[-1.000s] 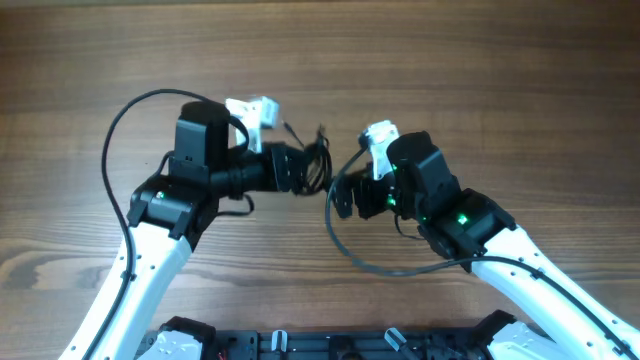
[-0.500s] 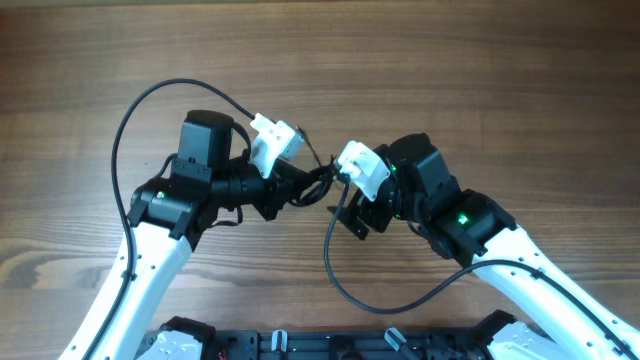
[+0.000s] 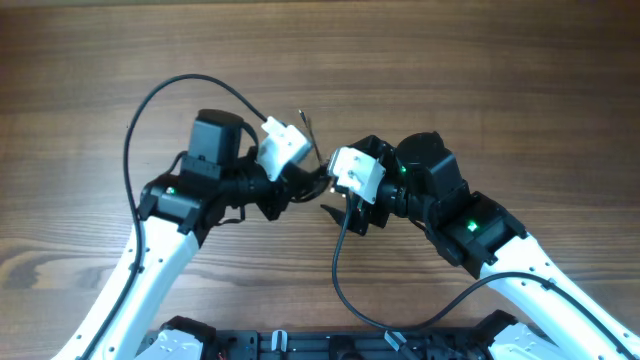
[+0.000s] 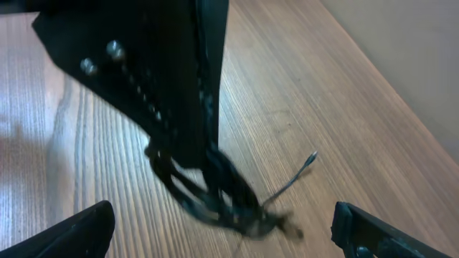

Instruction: Untangle cables

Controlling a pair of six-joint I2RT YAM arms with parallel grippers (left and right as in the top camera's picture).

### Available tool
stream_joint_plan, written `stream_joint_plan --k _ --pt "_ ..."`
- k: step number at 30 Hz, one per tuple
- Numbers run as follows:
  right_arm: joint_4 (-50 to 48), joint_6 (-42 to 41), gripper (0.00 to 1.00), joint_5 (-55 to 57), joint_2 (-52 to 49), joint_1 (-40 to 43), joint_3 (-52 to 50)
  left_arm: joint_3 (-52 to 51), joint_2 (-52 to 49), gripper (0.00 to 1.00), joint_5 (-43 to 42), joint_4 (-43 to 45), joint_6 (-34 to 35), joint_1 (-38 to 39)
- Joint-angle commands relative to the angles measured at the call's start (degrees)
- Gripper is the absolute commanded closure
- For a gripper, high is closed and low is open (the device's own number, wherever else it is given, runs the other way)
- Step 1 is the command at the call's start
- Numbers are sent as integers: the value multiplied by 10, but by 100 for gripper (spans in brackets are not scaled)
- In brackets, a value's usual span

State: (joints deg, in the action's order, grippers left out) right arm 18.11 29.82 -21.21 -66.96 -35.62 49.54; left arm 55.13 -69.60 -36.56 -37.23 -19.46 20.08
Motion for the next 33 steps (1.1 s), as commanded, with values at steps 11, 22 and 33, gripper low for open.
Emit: stream_joint_plan --k 11,22,33 --pt "-1 62 57 -49 -76 2 7 7 -1 96 -23 17 -43 32" --pt "-33 23 96 -115 -75 2 7 7 -1 96 -73 43 -12 15" --pt "-71 -402 96 -87 -73 13 7 7 3 0 -74 90 374 -116"
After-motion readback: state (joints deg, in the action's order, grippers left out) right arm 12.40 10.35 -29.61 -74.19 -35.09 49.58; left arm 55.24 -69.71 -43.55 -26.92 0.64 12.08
